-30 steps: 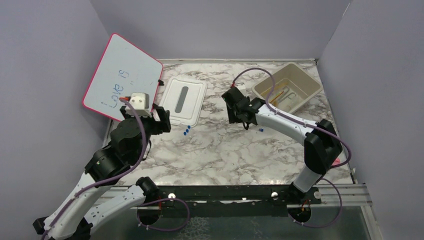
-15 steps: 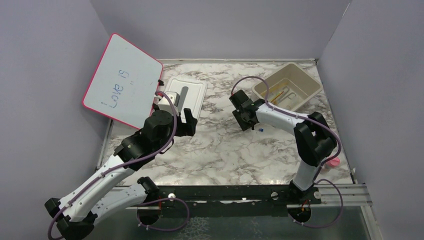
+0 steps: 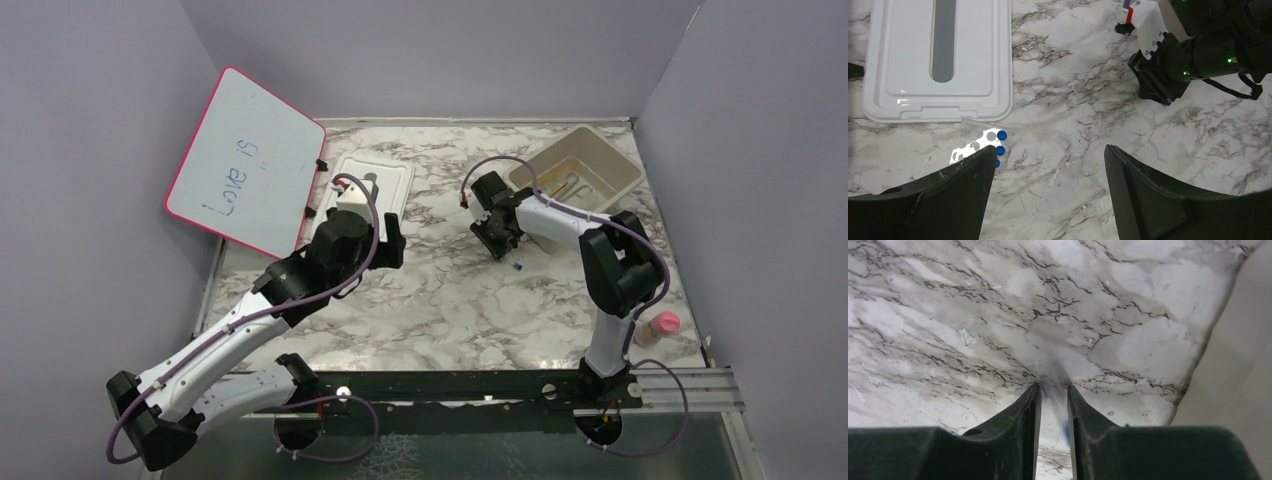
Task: Organize the chemistry lab equipment
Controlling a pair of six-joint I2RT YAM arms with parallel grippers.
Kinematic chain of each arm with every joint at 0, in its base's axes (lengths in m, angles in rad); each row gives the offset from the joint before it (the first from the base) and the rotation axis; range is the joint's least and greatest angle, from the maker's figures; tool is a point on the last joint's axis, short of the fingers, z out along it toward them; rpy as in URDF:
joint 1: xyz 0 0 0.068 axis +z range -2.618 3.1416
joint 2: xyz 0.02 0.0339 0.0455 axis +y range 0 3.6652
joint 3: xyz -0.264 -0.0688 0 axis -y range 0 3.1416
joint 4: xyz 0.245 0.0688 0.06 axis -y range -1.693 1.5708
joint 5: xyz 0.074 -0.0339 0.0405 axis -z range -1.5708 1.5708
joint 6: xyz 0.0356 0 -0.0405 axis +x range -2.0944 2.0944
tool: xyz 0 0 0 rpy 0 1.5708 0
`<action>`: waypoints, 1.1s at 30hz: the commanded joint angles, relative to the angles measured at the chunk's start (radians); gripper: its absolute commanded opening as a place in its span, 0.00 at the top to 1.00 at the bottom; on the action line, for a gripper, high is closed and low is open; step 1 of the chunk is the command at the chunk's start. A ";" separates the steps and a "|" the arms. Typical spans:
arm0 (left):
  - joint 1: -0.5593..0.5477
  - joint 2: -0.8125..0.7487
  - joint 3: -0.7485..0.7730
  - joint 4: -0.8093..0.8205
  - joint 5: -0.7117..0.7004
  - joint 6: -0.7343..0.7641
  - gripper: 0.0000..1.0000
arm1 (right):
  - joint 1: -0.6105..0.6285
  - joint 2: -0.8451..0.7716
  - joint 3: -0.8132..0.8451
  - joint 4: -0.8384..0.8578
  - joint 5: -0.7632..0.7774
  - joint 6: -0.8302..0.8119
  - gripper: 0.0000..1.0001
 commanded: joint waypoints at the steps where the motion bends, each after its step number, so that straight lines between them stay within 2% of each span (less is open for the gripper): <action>1: -0.002 0.042 0.055 0.046 0.013 0.011 0.18 | -0.014 0.059 0.027 -0.087 -0.187 -0.083 0.74; 3: -0.002 0.061 0.060 0.050 0.022 0.009 0.19 | -0.015 0.068 0.026 -0.096 -0.203 -0.086 0.81; 6: -0.002 0.078 0.051 0.065 0.044 -0.008 0.19 | -0.015 0.064 0.024 -0.089 -0.209 -0.082 0.82; 12: 0.000 0.076 0.004 0.092 0.079 -0.062 0.19 | -0.014 0.045 0.006 -0.102 -0.208 -0.077 0.69; 26: 0.000 0.081 -0.020 0.115 0.103 -0.107 0.19 | -0.018 -0.002 -0.060 -0.129 -0.234 -0.049 0.69; 27: 0.001 0.079 -0.027 0.119 0.107 -0.119 0.19 | -0.020 -0.009 -0.062 -0.128 -0.240 -0.049 0.71; 30: 0.001 0.071 -0.047 0.130 0.115 -0.163 0.19 | -0.021 -0.035 -0.057 -0.120 -0.257 -0.054 0.88; 33: 0.007 0.051 -0.068 0.136 0.115 -0.209 0.19 | -0.021 -0.092 -0.051 -0.095 -0.296 -0.067 0.91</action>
